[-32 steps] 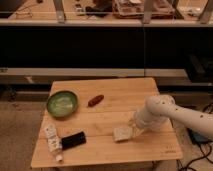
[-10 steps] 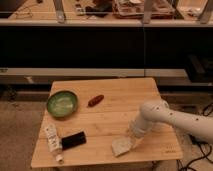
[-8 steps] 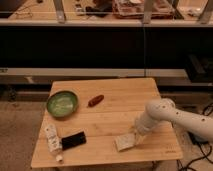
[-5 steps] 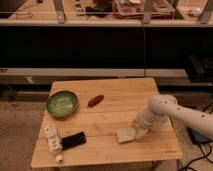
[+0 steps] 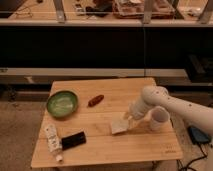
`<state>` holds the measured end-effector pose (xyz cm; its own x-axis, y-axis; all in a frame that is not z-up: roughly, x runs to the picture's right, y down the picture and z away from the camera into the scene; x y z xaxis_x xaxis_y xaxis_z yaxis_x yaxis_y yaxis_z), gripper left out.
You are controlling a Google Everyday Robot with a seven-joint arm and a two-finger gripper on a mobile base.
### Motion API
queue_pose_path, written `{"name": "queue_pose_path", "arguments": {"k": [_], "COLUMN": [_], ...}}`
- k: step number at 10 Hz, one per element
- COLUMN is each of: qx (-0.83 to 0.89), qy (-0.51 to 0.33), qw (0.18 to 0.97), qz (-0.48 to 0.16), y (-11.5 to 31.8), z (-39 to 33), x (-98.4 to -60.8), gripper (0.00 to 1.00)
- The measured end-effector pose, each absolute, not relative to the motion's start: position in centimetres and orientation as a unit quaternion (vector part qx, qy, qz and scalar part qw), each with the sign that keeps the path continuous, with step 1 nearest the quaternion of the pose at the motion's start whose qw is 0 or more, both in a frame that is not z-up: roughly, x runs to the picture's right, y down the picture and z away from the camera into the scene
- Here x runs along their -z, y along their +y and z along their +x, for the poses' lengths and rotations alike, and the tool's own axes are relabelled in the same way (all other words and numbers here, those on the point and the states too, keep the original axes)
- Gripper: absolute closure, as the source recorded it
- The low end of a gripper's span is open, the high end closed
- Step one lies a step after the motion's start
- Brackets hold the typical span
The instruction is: Wipe the white sponge on the table
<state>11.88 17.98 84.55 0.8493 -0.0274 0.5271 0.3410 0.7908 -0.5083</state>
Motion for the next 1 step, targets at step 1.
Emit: {"name": "queue_pose_path", "arguments": {"k": [1], "qx": [0.125], "qy": [-0.263], "qw": [0.902], "qz": [-0.319], "y": [18.34], "z": [9.95], "x": [-85.09], "gripper": [0.89]}}
